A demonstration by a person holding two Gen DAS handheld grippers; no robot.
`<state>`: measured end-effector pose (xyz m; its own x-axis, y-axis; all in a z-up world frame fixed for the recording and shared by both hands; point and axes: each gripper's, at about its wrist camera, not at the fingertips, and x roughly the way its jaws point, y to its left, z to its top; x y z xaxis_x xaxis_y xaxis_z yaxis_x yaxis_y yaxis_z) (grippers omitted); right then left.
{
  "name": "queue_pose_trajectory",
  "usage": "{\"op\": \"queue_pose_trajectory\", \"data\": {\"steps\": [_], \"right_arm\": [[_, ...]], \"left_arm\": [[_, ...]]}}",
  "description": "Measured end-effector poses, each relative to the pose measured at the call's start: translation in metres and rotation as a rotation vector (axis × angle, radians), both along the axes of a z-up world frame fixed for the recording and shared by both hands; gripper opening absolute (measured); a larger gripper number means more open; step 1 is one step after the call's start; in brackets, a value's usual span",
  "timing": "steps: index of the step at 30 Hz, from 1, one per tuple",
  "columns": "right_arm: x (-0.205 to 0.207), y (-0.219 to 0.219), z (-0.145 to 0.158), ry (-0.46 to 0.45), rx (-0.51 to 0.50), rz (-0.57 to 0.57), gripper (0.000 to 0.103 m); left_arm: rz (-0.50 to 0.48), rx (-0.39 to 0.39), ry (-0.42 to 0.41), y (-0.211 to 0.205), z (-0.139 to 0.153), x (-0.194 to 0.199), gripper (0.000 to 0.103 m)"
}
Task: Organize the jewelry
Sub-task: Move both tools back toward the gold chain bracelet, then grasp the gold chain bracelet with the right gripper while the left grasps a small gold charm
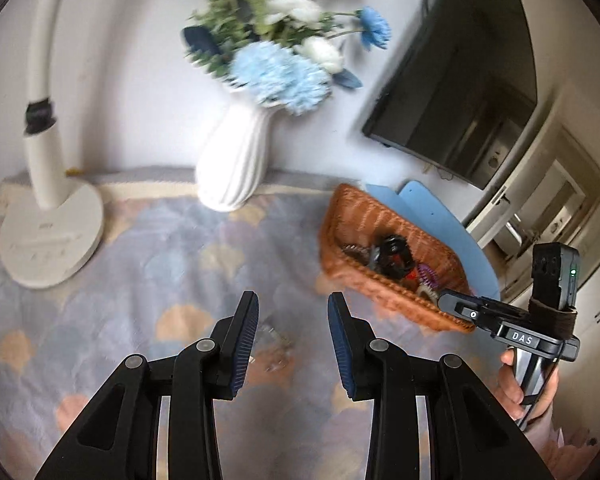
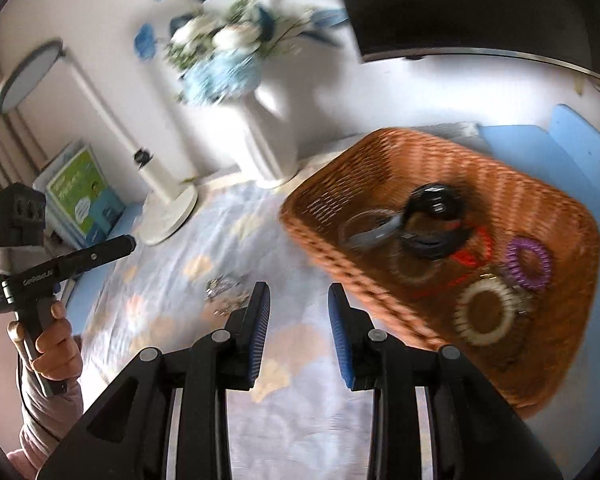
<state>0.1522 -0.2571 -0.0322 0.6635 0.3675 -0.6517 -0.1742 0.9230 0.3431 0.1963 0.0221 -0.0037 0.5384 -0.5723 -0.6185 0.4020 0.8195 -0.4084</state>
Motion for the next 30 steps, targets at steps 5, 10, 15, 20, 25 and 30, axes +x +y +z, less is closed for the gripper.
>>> {"op": "queue_pose_trajectory", "data": {"steps": [5,10,15,20,25,30], "right_arm": [[0.003,0.03,-0.006,0.019,-0.044,0.04,0.033],[0.011,0.053,-0.015,0.041,-0.066,0.067,0.033],[0.027,0.078,-0.027,0.07,-0.105,0.092,0.033],[0.05,0.102,-0.045,0.11,-0.142,0.124,0.033],[0.071,0.13,-0.065,0.137,-0.212,0.139,0.033],[0.083,0.149,-0.08,0.131,-0.306,0.128,0.03]], "left_arm": [[0.011,-0.013,0.026,0.017,-0.018,-0.001,0.037],[0.018,-0.039,0.059,0.025,-0.037,0.009,0.037],[0.048,-0.03,0.082,0.023,-0.058,0.019,0.037],[0.093,-0.001,0.113,0.024,-0.08,0.023,0.037],[0.153,-0.008,0.166,0.032,-0.094,0.03,0.037],[0.176,-0.028,0.154,0.038,-0.091,0.027,0.037]]}}
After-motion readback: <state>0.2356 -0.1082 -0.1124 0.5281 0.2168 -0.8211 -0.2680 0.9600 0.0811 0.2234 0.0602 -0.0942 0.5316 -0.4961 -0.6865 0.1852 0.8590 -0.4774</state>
